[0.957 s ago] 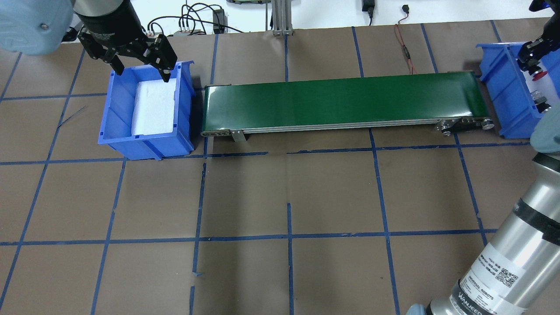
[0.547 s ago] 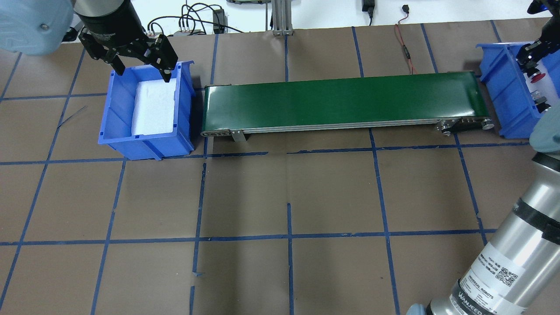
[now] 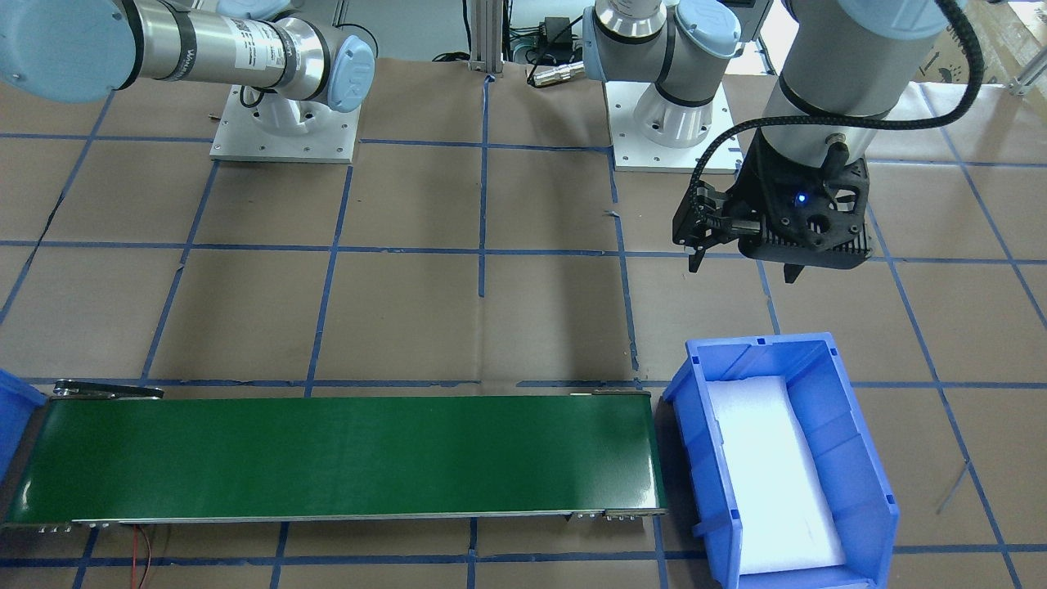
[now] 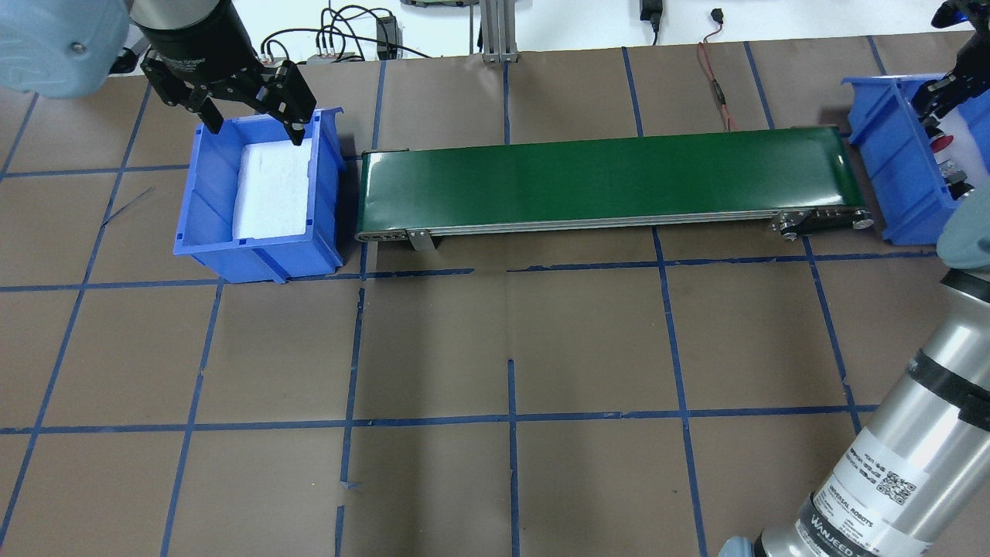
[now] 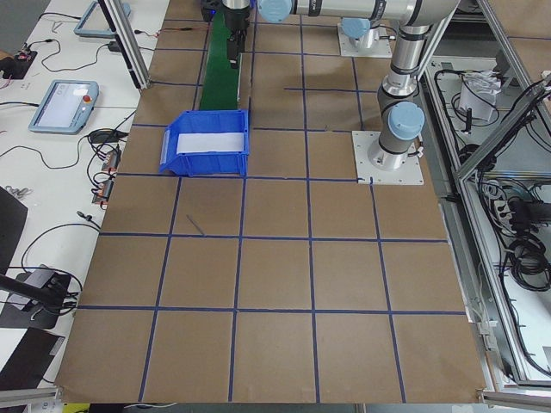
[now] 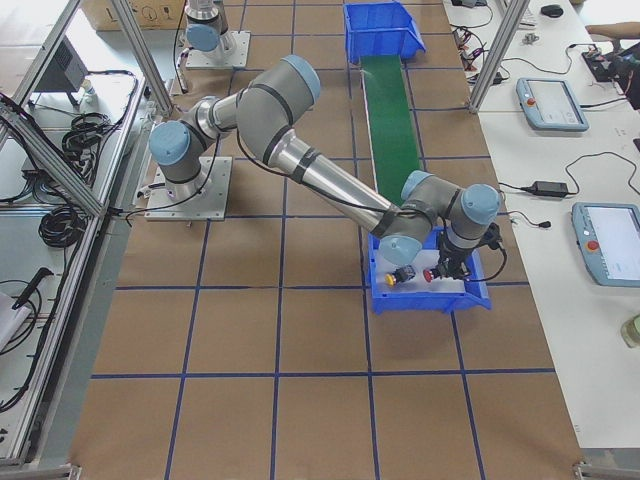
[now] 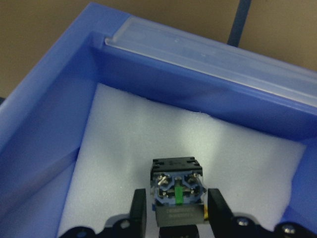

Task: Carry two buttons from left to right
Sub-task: 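Lower the red button into the far-end blue bin with the right gripper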

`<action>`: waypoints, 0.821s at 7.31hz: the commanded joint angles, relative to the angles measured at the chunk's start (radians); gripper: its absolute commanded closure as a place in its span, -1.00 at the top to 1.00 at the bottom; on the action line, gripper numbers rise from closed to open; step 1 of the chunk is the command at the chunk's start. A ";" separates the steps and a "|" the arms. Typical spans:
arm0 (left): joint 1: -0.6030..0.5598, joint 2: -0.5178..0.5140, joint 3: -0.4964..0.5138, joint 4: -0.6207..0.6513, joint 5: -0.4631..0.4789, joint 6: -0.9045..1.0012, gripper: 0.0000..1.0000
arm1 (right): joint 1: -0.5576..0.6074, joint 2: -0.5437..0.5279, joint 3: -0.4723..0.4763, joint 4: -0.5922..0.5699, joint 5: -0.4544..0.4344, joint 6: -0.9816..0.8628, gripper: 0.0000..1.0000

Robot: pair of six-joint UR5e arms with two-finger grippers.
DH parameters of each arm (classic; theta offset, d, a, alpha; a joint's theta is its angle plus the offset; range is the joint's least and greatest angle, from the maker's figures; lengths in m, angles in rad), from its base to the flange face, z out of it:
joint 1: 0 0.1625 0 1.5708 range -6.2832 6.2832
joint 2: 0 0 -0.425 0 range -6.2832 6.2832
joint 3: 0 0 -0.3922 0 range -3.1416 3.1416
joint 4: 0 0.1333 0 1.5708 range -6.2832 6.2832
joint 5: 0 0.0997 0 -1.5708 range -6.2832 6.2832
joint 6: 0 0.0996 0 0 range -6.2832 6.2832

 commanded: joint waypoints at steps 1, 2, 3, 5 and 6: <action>0.001 0.000 0.000 0.000 0.000 0.000 1.00 | -0.002 0.001 0.000 0.000 0.002 0.000 0.13; 0.001 0.000 0.000 0.000 -0.001 0.000 1.00 | -0.002 0.000 0.000 -0.001 0.004 0.000 0.13; 0.001 0.003 0.000 0.000 0.000 0.000 1.00 | -0.002 -0.006 -0.006 0.007 0.004 0.000 0.13; 0.001 0.003 0.000 0.000 -0.001 0.000 1.00 | -0.002 -0.026 -0.047 0.069 0.004 -0.011 0.12; 0.001 0.003 0.000 0.000 -0.001 0.000 1.00 | 0.000 -0.054 -0.075 0.130 0.004 -0.013 0.12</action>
